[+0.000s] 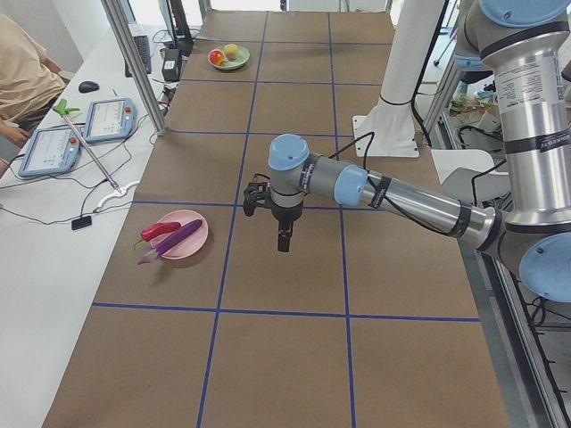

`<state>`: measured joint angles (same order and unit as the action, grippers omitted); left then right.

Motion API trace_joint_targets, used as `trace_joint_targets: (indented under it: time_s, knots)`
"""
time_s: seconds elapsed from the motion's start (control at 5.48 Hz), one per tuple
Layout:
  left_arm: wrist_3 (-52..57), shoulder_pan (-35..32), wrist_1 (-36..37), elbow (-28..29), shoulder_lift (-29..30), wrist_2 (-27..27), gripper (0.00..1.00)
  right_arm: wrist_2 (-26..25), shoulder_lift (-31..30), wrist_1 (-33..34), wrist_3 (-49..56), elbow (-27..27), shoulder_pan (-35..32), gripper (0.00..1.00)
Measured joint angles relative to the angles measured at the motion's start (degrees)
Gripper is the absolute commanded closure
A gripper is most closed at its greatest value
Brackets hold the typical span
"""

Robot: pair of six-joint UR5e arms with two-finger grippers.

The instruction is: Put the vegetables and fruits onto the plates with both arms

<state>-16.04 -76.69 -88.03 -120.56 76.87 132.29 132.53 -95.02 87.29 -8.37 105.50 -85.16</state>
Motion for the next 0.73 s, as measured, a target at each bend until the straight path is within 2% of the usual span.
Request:
trace_joint_targets:
  time_s: [0.36,0.73]
  knots:
    - [-0.26,0.02,0.43,2.7,3.55,-0.07,0.0,-0.02,3.42,8.74,3.34,2.35,-0.41,0.0]
    - [-0.56,-0.02,0.55,4.25,5.23,-0.25,0.0,-0.13,3.57,11.32,6.38,2.48,-0.7,0.0]
